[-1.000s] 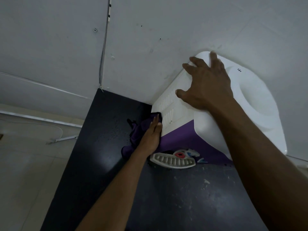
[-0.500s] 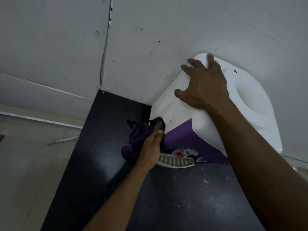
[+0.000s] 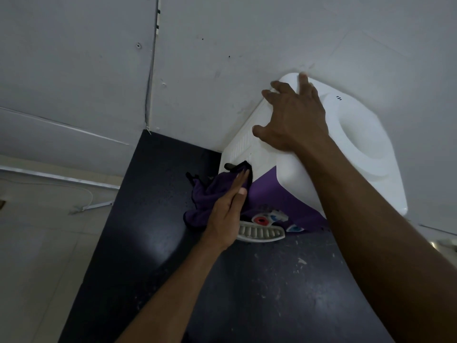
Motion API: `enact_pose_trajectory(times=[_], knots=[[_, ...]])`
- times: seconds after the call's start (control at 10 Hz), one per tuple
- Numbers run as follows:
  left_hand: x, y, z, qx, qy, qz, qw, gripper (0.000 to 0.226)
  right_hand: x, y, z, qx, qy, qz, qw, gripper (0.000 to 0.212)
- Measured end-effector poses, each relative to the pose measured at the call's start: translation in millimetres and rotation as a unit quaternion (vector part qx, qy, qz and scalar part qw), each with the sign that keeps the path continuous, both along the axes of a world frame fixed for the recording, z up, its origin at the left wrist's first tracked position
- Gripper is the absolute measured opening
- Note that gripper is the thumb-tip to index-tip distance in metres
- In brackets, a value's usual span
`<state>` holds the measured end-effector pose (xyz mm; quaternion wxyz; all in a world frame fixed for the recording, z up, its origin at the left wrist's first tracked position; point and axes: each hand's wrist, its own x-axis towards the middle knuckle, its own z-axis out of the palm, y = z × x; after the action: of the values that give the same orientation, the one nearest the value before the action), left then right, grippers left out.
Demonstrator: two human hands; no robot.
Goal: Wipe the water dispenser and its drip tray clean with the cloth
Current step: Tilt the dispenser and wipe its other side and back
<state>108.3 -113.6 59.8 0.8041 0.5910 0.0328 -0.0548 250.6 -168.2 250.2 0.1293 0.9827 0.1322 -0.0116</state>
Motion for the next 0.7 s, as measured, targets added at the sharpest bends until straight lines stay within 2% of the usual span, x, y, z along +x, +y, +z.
enact_pose_trajectory(times=[0.1, 0.3, 0.5, 0.7], knots=[[19, 6, 14, 0.061, 0.006, -0.019, 0.998, 0.049, 0, 1, 1, 0.001, 0.004, -0.001, 1.000, 0.083], [10, 13, 9, 0.069, 0.007, -0.020, 0.997, 0.043, -1, 2, 2, -0.003, 0.004, -0.004, 1.000, 0.085], [9, 17, 7, 0.144, -0.006, -0.010, 0.990, 0.052, -1, 1, 1, 0.008, 0.006, -0.004, 1.000, 0.085], [30, 11, 13, 0.098, 0.041, -0.031, 0.994, 0.048, 0, 1, 0, 0.007, 0.002, 0.001, 1.000, 0.084]])
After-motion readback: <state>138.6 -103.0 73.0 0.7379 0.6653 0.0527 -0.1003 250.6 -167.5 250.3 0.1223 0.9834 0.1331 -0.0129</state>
